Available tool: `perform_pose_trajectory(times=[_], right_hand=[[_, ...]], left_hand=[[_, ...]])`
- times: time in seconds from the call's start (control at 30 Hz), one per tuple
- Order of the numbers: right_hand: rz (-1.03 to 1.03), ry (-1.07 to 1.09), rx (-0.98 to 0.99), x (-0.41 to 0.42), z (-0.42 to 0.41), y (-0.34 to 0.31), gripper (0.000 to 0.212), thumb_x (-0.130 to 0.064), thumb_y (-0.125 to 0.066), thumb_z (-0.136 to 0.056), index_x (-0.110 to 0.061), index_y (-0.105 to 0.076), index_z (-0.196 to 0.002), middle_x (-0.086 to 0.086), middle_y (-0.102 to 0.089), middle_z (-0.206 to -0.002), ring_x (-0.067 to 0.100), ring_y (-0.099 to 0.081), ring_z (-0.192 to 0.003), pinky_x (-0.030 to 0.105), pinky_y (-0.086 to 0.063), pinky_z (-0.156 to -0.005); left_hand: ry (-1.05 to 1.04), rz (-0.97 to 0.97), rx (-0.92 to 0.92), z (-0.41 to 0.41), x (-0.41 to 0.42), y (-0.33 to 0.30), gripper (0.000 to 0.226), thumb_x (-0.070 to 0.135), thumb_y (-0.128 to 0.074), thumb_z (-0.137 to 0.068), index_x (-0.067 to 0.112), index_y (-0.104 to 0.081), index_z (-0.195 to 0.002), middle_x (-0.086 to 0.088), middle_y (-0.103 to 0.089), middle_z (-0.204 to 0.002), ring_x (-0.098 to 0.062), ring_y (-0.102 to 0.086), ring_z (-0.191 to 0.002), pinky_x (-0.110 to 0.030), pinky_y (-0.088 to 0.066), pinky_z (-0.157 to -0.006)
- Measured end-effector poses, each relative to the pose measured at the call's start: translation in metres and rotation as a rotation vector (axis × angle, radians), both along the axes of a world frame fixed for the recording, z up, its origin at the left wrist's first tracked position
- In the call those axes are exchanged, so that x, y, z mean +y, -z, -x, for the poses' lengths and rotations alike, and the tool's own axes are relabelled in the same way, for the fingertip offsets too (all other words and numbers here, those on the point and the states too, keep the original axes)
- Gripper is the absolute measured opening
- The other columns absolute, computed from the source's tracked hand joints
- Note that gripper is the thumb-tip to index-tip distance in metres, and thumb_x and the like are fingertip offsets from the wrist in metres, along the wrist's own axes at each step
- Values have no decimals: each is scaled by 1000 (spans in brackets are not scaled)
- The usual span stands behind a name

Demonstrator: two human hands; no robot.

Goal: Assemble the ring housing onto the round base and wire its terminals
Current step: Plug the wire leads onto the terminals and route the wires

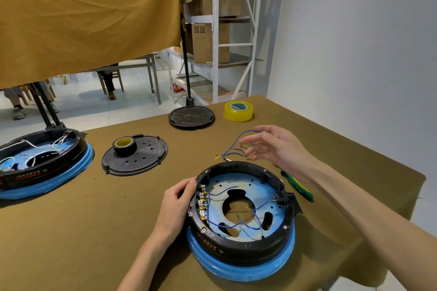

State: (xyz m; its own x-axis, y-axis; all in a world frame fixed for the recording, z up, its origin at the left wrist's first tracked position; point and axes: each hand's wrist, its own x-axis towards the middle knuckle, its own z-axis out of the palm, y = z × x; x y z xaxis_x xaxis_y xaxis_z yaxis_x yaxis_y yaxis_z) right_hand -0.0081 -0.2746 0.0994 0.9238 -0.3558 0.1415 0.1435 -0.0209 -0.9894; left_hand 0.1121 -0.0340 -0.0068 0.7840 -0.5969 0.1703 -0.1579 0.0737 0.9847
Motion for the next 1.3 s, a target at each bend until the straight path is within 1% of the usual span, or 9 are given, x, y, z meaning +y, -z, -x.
perform_pose_trajectory(times=[0.3,0.4,0.47,0.63,0.8,0.9,1.0,1.1,1.3], right_hand=[[60,-18,61,5,6,11,14,-17,-35,-113,-7,-45,-117,13,-76,-114,27,-73,-90,33,-59,-73],[78,-2,82,7,6,14,17,-17,-36,-112,-6,-46,-119,10,-77,-113,25,-73,-89,31,-59,-72],[74,-6,84,10,5,15,18,-18,-36,-112,-5,-46,-121,10,-77,-113,24,-73,-88,30,-59,-71],[51,-34,60,16,0,16,18,-18,-37,-112,-5,-46,-121,11,-77,-114,24,-72,-88,29,-58,-70],[60,-72,61,22,2,21,12,-15,-37,-112,-7,-45,-115,15,-76,-112,25,-70,-86,30,-57,-69],[74,-95,98,20,7,23,8,-12,-41,-110,-8,-49,-111,18,-76,-110,27,-70,-87,32,-57,-72],[243,-80,128,17,11,20,9,-14,-56,-104,-8,-59,-109,11,-78,-106,23,-72,-92,29,-58,-79],[503,-50,133,19,8,10,12,-21,-68,-98,-17,-70,-109,-3,-80,-99,11,-74,-94,20,-55,-82],[843,-241,201,50,-13,0,17,-27,-67,-99,-16,-77,-107,-2,-77,-84,13,-71,-76,32,-59,-72]], left_hand=[[-76,3,-21,2,3,-4,19,23,-60,-103,27,-77,-110,8,-79,-101,-12,-74,-97,-17,-55,-77],[-110,14,-72,4,4,-7,16,26,-65,-101,29,-77,-112,11,-78,-106,-13,-71,-105,-27,-55,-88],[-142,13,-184,6,5,-13,19,34,-68,-97,30,-77,-112,16,-74,-112,-7,-65,-114,-32,-49,-98],[-101,-5,-254,14,3,-27,12,34,-75,-89,32,-82,-99,19,-74,-111,-5,-63,-118,-30,-47,-99],[-111,38,-218,15,5,-31,9,19,-77,-90,23,-83,-85,12,-78,-102,-4,-69,-105,-8,-47,-86],[-122,26,-188,11,7,-29,9,17,-76,-92,21,-83,-87,12,-78,-100,-2,-69,-103,-11,-47,-89],[-103,-29,-169,8,7,-26,9,20,-76,-91,23,-83,-87,13,-78,-101,-2,-68,-104,-26,-47,-95],[-81,-68,-185,8,6,-22,11,22,-77,-90,28,-83,-83,16,-77,-103,1,-67,-105,-24,-45,-92],[-63,-66,-201,9,5,-20,5,35,-77,-86,34,-82,-83,17,-73,-108,-3,-66,-108,-35,-51,-97]])
